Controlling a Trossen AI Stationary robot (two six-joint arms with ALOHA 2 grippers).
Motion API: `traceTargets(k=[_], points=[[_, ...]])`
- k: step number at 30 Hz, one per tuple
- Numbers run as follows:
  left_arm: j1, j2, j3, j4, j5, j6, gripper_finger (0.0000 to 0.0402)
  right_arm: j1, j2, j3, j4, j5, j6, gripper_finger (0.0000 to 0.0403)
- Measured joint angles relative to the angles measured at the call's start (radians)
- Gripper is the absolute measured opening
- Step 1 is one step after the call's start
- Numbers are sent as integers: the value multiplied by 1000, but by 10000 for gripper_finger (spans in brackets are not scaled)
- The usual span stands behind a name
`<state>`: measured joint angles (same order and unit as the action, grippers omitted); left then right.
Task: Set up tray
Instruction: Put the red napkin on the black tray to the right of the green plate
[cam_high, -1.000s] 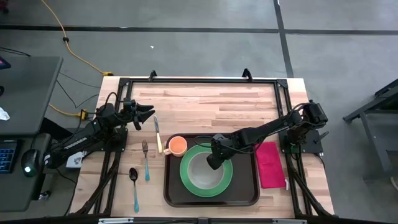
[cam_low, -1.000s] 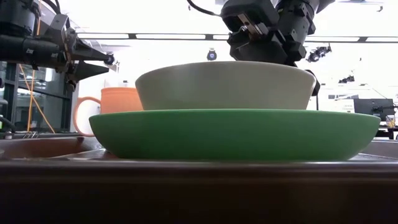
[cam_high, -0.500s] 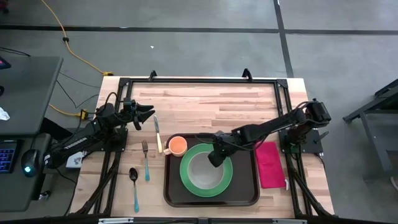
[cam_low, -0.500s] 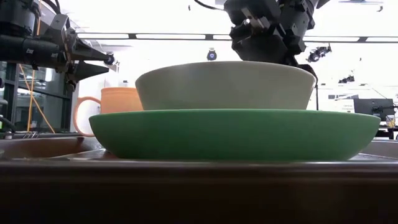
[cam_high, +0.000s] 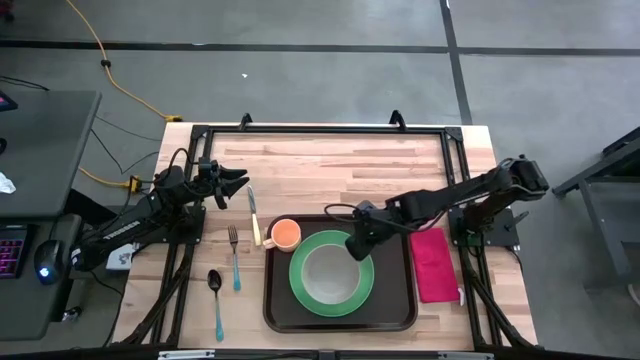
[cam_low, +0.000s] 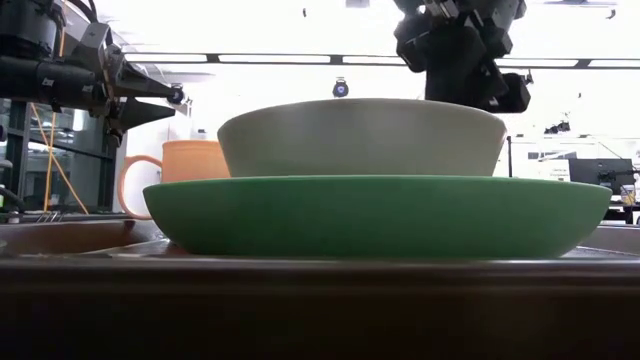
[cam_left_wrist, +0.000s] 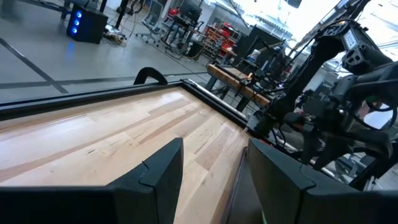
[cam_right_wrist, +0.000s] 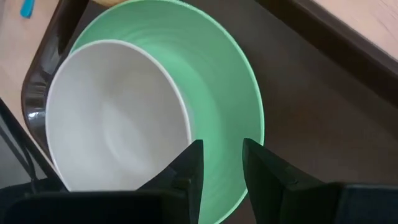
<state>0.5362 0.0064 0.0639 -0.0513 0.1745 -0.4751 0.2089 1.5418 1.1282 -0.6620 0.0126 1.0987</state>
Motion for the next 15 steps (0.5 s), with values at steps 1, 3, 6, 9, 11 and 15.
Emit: traceTargets(k=[1, 3, 6, 9, 11, 15], points=[[0, 0, 0, 0, 0, 0, 211, 0, -3, 0, 0, 2, 0, 90], [0, 0, 0, 0, 0, 0, 211, 0, -7, 0, 0, 5, 0, 89], [0, 0, 0, 0, 1, 0, 211, 0, -8, 0, -6, 9, 0, 90], [0, 0, 0, 0, 1, -1, 211, 0, -8, 0, -13, 9, 0, 90], [0, 0, 0, 0, 1, -1, 211, 0, -8, 0, -15, 9, 0, 89], [0, 0, 0, 0, 1, -1, 211, 0, -8, 0, -15, 9, -2, 90]])
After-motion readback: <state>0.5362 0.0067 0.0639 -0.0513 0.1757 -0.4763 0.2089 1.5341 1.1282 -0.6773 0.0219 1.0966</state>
